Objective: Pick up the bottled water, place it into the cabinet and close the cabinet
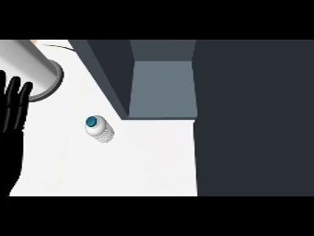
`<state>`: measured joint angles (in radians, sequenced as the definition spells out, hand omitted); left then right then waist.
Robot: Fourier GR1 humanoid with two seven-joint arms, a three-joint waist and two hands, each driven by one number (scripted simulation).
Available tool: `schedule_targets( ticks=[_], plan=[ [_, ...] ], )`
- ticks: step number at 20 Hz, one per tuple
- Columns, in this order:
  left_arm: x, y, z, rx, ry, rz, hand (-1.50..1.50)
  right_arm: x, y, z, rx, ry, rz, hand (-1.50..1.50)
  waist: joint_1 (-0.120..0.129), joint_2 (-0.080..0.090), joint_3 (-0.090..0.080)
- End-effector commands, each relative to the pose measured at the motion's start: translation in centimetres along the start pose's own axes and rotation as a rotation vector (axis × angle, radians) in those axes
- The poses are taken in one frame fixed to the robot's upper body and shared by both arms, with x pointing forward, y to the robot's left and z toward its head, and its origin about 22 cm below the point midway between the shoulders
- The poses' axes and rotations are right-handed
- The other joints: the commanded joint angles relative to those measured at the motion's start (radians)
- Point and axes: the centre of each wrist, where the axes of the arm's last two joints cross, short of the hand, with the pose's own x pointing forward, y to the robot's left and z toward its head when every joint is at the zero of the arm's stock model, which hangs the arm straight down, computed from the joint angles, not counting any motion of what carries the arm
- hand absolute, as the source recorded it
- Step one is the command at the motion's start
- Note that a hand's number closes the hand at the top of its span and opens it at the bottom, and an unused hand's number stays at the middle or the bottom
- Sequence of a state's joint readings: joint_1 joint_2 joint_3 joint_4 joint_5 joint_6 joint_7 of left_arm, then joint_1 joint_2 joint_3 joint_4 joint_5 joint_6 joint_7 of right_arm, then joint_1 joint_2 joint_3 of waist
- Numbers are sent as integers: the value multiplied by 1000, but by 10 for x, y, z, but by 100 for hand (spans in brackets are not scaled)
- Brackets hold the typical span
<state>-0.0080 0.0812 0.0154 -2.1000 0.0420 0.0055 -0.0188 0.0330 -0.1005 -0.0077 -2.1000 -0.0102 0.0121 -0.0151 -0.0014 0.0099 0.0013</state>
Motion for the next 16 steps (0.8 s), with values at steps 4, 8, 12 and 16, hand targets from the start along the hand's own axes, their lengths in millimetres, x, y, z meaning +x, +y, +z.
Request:
schedule_targets(
  ticks=[4, 8, 12, 16],
  plan=[
    [-14, 26, -26, -320, -7, 104, -150, 7, 2, 7, 4, -21, 10, -150, -13, -8, -3],
    [-37, 18, 0, -438, 204, 380, -150, 13, 20, 24, 186, 71, -154, -150, -12, -10, -4],
    [-5, 53, -20, -489, 217, 436, -150, 39, 23, 36, 204, 96, -154, -150, -2, -15, -2],
    [15, 62, -25, -473, 282, 493, -150, 84, 19, 47, 199, 80, -183, -150, -2, -14, -2]
  ],
)
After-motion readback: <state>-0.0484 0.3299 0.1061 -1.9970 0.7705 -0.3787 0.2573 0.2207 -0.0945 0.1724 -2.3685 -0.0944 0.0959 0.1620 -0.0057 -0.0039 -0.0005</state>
